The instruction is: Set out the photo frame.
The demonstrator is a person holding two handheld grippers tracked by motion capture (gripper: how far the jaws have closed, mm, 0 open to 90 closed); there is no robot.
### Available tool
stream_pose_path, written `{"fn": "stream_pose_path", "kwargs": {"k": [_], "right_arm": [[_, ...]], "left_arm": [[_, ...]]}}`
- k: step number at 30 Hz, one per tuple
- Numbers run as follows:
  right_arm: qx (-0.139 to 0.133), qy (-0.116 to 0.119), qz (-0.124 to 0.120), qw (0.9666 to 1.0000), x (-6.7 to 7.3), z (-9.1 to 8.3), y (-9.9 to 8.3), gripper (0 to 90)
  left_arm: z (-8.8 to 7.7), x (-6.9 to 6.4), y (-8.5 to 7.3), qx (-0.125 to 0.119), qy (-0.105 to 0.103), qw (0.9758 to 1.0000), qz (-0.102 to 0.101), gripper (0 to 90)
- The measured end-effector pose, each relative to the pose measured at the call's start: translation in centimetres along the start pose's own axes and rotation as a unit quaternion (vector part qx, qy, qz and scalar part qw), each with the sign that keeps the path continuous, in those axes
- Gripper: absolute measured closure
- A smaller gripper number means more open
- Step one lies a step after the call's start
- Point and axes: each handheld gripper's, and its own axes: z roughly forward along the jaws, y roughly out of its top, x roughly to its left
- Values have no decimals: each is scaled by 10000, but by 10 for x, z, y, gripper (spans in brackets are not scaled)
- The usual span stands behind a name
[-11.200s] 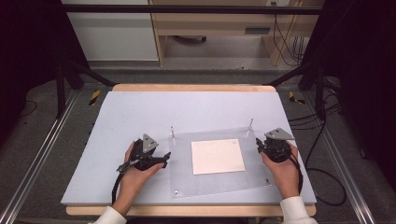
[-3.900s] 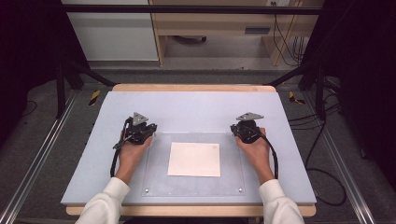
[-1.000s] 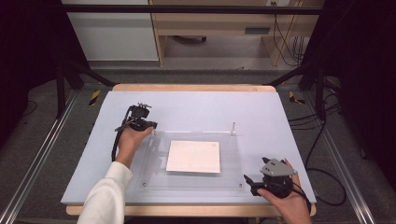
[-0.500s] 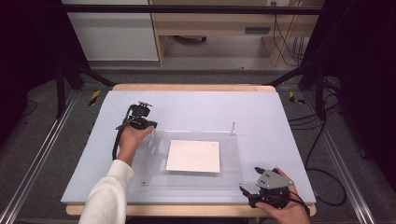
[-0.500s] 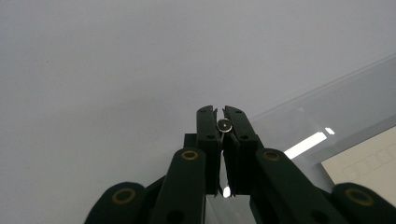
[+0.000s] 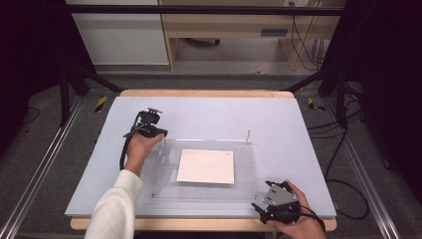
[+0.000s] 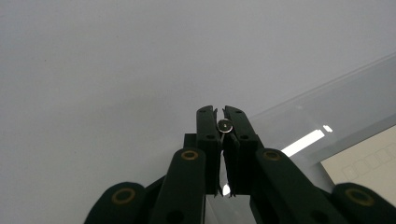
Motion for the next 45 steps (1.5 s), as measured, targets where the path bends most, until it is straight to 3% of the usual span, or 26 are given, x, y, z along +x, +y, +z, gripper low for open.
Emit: {"fn": "stream_pose_path", "kwargs": {"k": [9, 23, 32, 39, 45], "right_arm": [[-15, -112, -440, 9990, 6, 8, 1, 261], [-129, -144, -814, 9965, 13, 9, 7, 376], [-228, -63, -676, 9974, 11, 7, 8, 403], [-185, -119, -717, 9972, 12, 7, 9, 409], [-306, -226, -719, 9967, 10, 3, 11, 438]], "left_arm": [[0, 1, 0, 39, -21, 10000, 30, 846], [1, 2, -2, -36, -67, 10000, 57, 845], [3, 2, -4, -163, -101, 9998, 39, 843], [2, 3, -5, -165, -104, 9997, 123, 843], [3, 4, -5, -195, -141, 9997, 91, 843]]}}
